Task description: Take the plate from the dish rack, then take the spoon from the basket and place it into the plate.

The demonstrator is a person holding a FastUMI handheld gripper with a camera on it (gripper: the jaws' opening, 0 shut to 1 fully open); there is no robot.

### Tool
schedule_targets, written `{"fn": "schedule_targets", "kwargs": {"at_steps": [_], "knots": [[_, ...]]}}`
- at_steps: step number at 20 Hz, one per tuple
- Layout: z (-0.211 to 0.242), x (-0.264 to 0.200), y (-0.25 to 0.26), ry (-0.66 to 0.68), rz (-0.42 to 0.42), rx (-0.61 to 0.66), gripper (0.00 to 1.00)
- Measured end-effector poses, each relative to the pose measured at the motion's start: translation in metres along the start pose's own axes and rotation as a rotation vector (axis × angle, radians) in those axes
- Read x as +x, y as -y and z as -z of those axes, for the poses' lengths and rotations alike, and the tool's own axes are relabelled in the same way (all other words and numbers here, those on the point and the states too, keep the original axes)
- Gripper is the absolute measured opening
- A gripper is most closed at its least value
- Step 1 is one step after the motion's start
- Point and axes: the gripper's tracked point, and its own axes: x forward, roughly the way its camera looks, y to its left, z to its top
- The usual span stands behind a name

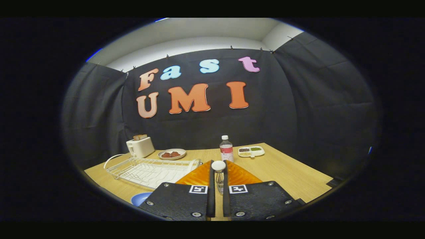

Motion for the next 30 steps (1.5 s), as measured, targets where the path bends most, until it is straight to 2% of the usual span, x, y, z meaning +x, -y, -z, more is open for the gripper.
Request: {"fn": "schedule_targets", "kwargs": {"at_steps": [9,14,16,21,30], "knots": [[0.001,-0.044,-0.048,0.014,-0.295,0.071,0.09],[0.017,-0.066,-0.084,-0.010,-0.477,0.041,0.09],[0.031,-0.070,-0.092,-0.029,-0.522,0.013,0.09],[0.073,-0.071,-0.109,-0.113,-0.599,0.036,0.09],[0.114,-0.054,-0.124,-0.199,-0.601,0.067,0.09]]}}
